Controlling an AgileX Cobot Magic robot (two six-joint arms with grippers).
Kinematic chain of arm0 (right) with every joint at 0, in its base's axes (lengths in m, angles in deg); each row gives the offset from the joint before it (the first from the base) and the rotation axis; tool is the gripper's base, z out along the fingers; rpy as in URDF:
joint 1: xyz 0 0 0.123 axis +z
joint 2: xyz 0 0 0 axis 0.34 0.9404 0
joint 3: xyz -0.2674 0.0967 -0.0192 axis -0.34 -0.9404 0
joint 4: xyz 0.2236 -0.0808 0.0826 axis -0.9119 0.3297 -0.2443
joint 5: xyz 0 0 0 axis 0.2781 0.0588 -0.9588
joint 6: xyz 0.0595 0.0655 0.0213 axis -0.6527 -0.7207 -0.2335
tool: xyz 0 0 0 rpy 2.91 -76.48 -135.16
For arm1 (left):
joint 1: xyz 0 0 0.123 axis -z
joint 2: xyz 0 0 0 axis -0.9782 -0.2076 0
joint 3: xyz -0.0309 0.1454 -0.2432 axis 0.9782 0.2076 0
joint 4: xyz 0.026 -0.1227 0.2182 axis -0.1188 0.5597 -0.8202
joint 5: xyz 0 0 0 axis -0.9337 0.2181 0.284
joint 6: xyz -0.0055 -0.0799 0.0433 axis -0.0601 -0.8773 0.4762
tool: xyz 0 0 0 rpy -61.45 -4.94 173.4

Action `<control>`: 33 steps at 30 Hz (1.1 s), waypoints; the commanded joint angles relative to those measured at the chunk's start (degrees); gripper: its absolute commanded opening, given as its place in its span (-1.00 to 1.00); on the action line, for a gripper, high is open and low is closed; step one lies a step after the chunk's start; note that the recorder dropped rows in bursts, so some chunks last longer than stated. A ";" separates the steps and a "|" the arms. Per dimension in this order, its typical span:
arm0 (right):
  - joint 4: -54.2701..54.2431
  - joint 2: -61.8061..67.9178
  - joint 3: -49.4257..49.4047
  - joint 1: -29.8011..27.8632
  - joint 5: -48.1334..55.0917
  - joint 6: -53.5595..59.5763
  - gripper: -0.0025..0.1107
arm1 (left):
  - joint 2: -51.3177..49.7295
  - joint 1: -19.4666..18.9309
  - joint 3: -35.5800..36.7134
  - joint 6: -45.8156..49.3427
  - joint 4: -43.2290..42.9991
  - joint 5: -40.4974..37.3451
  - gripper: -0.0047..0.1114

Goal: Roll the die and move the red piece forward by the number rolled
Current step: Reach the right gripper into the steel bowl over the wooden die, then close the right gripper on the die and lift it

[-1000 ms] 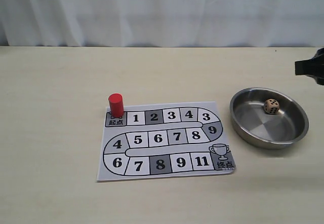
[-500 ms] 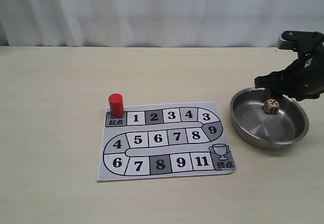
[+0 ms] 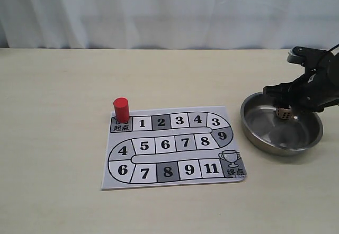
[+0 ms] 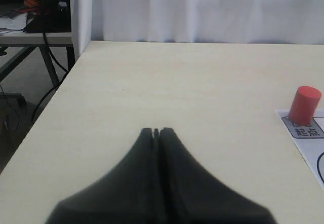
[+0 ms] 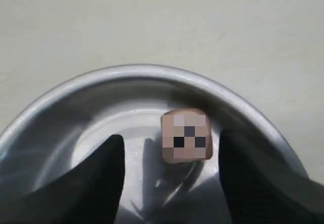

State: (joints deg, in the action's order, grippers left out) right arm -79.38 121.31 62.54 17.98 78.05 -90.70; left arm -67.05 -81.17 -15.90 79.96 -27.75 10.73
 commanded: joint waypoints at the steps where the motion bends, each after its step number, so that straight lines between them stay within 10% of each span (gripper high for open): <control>1: 0.16 2.09 0.31 -0.25 -3.31 -0.23 -0.02 | 0.03 0.47 -0.34 0.01 0.12 0.59 -0.92; 14: 0.16 6.57 0.31 -0.03 -7.78 -0.09 -0.04 | 0.03 0.47 -0.34 0.01 0.12 0.59 -0.92; 21: 0.16 4.96 0.31 -0.03 -4.79 -0.09 -0.85 | 0.03 0.47 -0.34 0.01 0.12 0.59 -0.92; 33: 4.34 -9.59 -0.32 -0.03 19.81 -0.86 -0.88 | 0.03 0.47 -0.34 0.01 0.12 0.59 -0.92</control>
State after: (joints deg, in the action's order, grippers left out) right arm -76.82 115.39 62.59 17.98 90.52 -90.69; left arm -67.05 -81.17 -15.90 79.96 -27.75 10.73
